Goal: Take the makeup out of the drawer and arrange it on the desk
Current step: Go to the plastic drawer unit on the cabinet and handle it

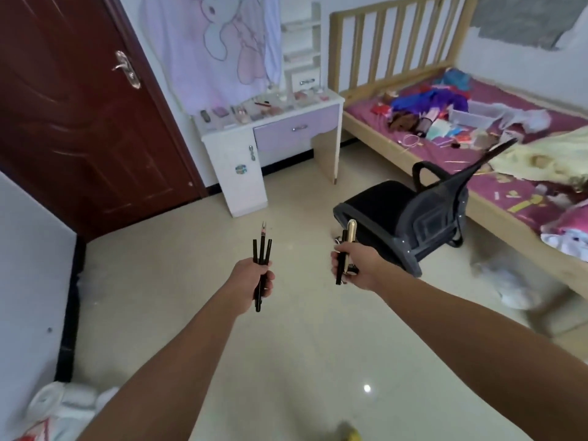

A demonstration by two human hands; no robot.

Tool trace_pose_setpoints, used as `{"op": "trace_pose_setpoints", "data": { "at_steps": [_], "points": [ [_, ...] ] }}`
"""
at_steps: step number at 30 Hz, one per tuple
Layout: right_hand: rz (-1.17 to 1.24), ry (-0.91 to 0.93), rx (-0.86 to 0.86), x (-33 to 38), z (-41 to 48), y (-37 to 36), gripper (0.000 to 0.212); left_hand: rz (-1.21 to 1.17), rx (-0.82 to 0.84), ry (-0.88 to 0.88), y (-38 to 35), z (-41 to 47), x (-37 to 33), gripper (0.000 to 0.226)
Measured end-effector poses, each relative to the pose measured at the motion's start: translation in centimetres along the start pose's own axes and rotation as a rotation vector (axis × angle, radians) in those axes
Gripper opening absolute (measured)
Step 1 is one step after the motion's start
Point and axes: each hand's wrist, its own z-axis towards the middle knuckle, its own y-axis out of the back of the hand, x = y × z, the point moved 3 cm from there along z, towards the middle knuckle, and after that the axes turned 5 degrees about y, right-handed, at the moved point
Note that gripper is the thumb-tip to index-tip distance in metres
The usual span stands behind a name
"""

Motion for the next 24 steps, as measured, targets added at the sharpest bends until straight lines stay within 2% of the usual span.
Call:
{"op": "trace_pose_setpoints", "data": {
  "at_steps": [5, 10, 18, 24],
  "points": [
    [-0.034, -0.053, 0.096, 4.9, 9.7, -4.8, 0.005, -0.023, -0.041, 0.024, 1.9, 7.5, -5.0, 0.019],
    [-0.086, -0.030, 0.075, 10.0, 20.4, -9.4, 0.005, -0.044, -0.076, 0.045, 3.7, 18.4, -11.4, 0.018],
    [-0.031, 0.040, 0.006, 23.0, 36.2, -18.8, 0.002, -0.035, -0.042, 0.016, 6.7, 35.4, -28.3, 0.019],
    [-0.049, 0.032, 0.002, 30.4, 45.6, -23.3, 0.005, -0.010, -0.015, 0.032, 6.8, 46.2, -37.8, 0.019]
  ]
}}
